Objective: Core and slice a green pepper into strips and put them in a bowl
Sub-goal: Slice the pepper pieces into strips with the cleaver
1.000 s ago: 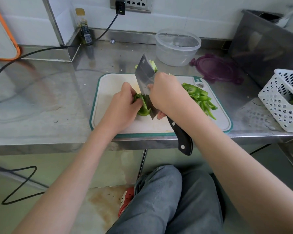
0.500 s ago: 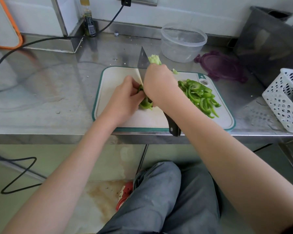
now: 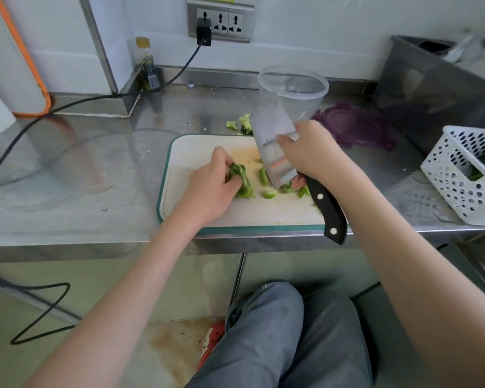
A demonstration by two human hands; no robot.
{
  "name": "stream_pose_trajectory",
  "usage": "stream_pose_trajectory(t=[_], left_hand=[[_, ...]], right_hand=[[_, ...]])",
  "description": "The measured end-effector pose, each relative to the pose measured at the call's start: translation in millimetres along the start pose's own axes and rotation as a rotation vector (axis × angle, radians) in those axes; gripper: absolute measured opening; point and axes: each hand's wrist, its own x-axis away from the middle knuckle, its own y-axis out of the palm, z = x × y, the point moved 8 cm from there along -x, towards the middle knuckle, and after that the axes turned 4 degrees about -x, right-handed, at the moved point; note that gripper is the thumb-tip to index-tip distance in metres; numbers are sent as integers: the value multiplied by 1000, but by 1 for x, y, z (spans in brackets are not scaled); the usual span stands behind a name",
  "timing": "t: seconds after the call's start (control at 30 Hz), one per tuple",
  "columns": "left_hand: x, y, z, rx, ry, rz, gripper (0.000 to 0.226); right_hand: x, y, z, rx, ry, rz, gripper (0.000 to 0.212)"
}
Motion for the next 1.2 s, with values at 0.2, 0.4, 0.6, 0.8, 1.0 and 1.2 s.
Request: stream_pose_trajectory(t=[0.2, 0.4, 0.6, 0.8, 1.0, 1.2], left_hand=[[2, 0, 2, -58, 17, 29, 14], [5, -17, -7, -3, -29, 220, 8], [1, -12, -13, 91, -76, 180, 5], [-9, -3, -4, 301, -119, 66, 9], [-22, 23, 25, 214, -19, -13, 9], [-20, 34, 33, -87, 85, 35, 12]], right_hand=[[12, 7, -2, -91, 37, -116, 31], [13, 36, 21, -91, 98, -212, 41], [0, 9, 46, -84, 138, -130, 37], [-24, -36, 35, -77, -42, 107, 20], [-30, -58, 47, -14, -21, 95, 27], [-1, -26, 48, 6, 12, 5, 29]])
